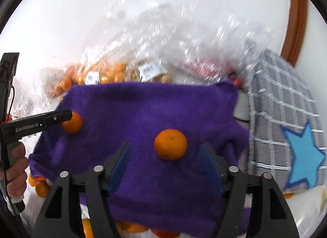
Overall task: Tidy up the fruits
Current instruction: 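Carry both oranges onto the purple towel and open both tools, then withdraw both open tools from the towel back toward the fruit pile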
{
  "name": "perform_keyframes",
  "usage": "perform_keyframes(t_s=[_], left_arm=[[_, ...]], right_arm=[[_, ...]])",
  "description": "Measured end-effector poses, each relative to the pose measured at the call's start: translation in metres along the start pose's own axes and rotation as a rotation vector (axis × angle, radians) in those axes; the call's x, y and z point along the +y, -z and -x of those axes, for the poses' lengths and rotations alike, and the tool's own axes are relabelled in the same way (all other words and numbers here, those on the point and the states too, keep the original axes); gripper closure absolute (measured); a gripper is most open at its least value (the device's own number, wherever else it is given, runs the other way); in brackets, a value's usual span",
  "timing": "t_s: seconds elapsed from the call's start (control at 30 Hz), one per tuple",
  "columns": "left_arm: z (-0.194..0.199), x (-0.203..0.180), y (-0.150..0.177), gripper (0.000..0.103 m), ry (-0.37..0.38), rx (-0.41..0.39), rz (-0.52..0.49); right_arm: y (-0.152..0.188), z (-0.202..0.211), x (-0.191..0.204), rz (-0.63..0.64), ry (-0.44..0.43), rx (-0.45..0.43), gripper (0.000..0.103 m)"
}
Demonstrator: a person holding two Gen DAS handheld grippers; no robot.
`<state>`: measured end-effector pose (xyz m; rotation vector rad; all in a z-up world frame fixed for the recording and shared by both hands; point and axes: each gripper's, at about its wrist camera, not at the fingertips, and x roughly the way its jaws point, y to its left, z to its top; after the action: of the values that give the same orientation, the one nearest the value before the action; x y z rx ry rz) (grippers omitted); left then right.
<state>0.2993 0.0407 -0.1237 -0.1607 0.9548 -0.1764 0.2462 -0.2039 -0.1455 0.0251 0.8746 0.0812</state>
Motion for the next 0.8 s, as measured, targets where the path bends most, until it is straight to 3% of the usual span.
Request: perform_keyframes(t_s=[0.17,0.33,0.63,0.8], left_arm=[[0.04,-0.006,0.009,0.041,0.027,-0.039,0.003],[0.07,-0.011,0.026,0.041,0.021,-0.069,-0.018],[0.118,-0.012,0.061,0.042,-0.006,-0.119,-0.04],[0.136,-0.012,0.077,0.046,0.045,-0.109,-0.028]], right_arm=[[0.006,0.041,-0.002,-0.028,0.006,-0.022,0.032],[0.019,0.078,0.0,-0.04,0.082,-0.068,0.032],[0.052,0.122,0.011,-0.051,0.019,-0.055,0.032],[0.068,0.141,0.024,-0.016,-0.003,-0.06,0.035]])
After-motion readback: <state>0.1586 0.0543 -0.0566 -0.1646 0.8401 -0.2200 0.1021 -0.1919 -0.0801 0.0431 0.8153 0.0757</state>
